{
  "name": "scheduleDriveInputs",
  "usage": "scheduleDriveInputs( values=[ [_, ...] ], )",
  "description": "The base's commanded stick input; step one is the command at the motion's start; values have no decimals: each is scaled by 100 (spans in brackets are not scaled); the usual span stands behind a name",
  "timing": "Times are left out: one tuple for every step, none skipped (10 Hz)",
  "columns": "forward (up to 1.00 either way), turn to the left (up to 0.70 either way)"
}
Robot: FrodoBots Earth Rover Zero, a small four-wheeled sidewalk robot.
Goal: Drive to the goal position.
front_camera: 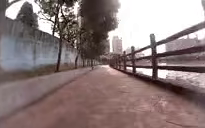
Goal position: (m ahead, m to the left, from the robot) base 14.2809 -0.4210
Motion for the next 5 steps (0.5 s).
scheduleDriveInputs(
  values=[
    [100, 0],
    [100, 0],
    [100, 0],
    [100, 0],
    [100, 0]
  ],
)
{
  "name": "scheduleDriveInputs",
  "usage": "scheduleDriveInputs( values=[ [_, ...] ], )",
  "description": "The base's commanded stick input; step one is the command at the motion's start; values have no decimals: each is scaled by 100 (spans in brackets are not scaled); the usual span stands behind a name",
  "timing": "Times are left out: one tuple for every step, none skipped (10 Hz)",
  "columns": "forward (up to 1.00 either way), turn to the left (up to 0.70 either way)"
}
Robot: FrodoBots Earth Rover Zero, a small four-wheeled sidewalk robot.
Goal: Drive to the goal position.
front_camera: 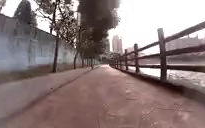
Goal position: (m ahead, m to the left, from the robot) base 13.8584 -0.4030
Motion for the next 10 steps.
scheduleDriveInputs(
  values=[
    [100, 0],
    [100, 0],
    [100, 0],
    [100, 0],
    [100, 0],
    [100, 0],
    [100, 0],
    [100, 0],
    [100, 0],
    [100, 0]
  ],
)
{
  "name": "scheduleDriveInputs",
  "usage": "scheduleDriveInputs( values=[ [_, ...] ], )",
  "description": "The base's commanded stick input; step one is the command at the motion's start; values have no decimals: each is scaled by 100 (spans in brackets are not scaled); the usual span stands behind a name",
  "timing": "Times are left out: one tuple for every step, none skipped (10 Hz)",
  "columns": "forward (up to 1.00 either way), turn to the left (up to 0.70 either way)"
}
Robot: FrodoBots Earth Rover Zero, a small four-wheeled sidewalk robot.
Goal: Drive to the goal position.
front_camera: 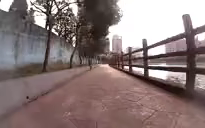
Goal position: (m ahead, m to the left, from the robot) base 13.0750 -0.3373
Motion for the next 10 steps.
scheduleDriveInputs(
  values=[
    [100, 0],
    [100, 0],
    [100, 0],
    [100, 0],
    [100, 0],
    [100, 0],
    [100, 0],
    [100, 0],
    [100, 0],
    [100, 0]
  ],
)
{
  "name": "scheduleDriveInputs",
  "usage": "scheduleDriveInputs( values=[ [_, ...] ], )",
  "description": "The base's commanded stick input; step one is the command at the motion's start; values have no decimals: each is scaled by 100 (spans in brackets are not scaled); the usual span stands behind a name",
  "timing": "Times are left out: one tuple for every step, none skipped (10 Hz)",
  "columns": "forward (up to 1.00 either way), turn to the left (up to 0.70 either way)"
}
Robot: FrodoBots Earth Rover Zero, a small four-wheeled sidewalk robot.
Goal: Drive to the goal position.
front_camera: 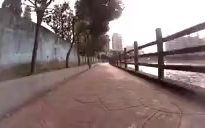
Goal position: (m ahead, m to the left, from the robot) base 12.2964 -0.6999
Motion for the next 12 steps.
scheduleDriveInputs(
  values=[
    [100, 0],
    [100, 0],
    [100, 0],
    [100, 0],
    [100, 0],
    [100, 0],
    [100, 0],
    [100, 0],
    [100, 0],
    [100, 0],
    [100, 6],
    [100, 35]
  ],
)
